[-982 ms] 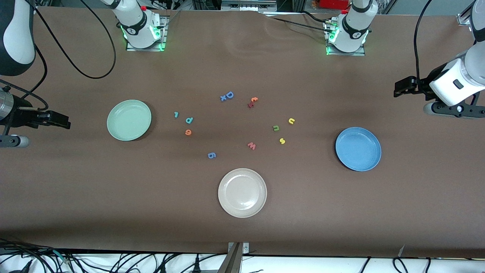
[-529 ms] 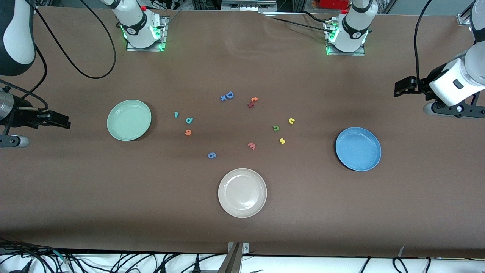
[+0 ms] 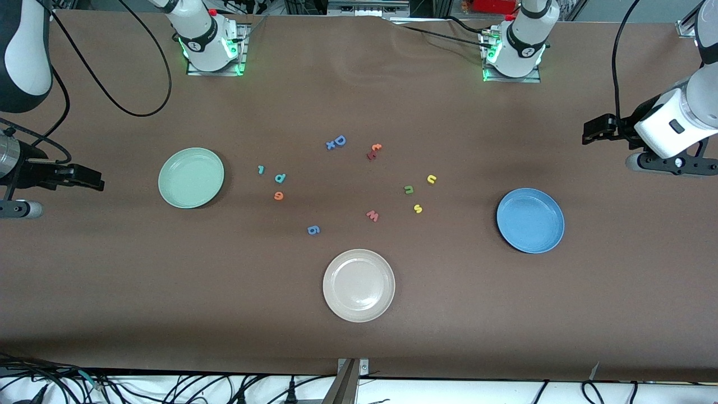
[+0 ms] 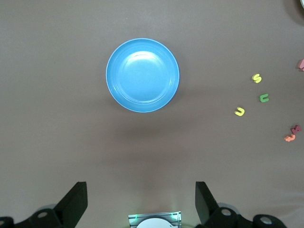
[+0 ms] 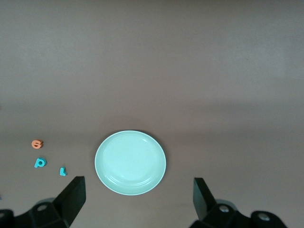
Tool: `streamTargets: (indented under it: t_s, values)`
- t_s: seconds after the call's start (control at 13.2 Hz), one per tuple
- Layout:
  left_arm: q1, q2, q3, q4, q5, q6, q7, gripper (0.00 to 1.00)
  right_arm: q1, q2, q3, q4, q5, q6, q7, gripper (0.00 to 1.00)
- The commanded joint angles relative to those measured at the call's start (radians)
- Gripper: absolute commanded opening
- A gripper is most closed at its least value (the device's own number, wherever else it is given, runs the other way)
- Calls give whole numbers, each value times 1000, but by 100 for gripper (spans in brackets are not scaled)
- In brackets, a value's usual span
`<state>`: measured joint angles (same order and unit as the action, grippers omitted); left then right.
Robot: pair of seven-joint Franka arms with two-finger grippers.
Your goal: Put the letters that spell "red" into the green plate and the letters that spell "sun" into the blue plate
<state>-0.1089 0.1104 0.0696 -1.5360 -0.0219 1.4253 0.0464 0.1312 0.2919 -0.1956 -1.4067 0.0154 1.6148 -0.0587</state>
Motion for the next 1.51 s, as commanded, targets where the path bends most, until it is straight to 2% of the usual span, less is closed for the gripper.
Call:
streamTargets:
  t_s: [0.0, 0.45, 0.76, 0.98, 1.43]
  values:
    - [0, 20, 3, 39, -13, -25, 7, 100, -4, 4, 2, 15, -6, -13, 10, 100]
    - [0, 20, 3, 40, -13, -25, 7, 100, 19, 4, 7, 20, -11, -1, 25, 100]
    - [0, 20, 3, 39, -13, -25, 7, 100, 111, 39, 8, 17, 0, 19, 245, 100]
    - [0, 20, 4, 39, -13, -25, 7, 100, 185, 88, 10, 14, 52, 72, 392, 99]
    - [0, 23, 4, 39, -16, -25, 12, 100, 367, 188, 10, -119, 74, 307, 747, 99]
